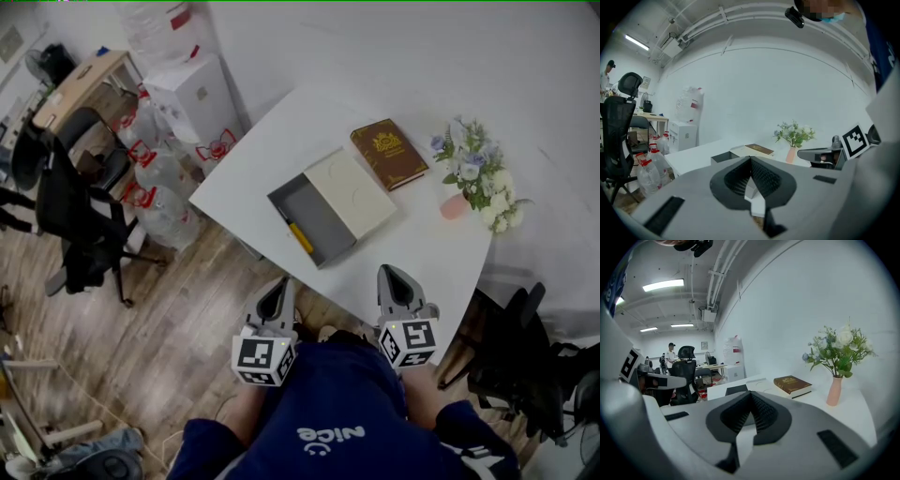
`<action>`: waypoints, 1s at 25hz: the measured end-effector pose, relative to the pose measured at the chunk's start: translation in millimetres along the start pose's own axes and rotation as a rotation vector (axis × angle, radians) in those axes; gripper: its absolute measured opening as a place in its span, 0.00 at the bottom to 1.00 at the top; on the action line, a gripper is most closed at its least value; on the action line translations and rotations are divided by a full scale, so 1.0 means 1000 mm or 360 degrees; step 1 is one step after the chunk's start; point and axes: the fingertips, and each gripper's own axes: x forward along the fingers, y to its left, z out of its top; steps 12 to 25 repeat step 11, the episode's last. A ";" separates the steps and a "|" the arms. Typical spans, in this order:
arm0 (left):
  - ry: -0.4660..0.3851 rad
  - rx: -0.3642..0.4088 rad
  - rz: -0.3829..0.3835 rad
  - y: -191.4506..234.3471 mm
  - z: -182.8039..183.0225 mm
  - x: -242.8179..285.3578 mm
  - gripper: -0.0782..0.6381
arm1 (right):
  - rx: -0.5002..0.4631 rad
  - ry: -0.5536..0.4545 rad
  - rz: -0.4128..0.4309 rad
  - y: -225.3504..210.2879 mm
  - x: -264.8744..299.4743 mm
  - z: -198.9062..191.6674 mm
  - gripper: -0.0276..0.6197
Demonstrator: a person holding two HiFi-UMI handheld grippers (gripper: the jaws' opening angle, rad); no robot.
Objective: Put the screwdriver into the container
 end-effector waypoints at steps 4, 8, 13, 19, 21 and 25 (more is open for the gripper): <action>-0.0002 0.0004 -0.0003 0.000 0.001 0.001 0.13 | 0.0001 -0.0023 -0.0036 -0.010 0.000 0.003 0.08; 0.0010 0.0011 0.0002 -0.001 0.001 0.001 0.13 | -0.0033 -0.0026 -0.0055 -0.014 -0.001 0.006 0.08; 0.0010 0.0016 0.0011 -0.001 0.002 0.000 0.13 | -0.0028 -0.0028 -0.0065 -0.016 -0.002 0.007 0.08; 0.0010 0.0016 0.0011 -0.001 0.002 0.000 0.13 | -0.0028 -0.0028 -0.0065 -0.016 -0.002 0.007 0.08; 0.0010 0.0016 0.0011 -0.001 0.002 0.000 0.13 | -0.0028 -0.0028 -0.0065 -0.016 -0.002 0.007 0.08; 0.0010 0.0016 0.0011 -0.001 0.002 0.000 0.13 | -0.0028 -0.0028 -0.0065 -0.016 -0.002 0.007 0.08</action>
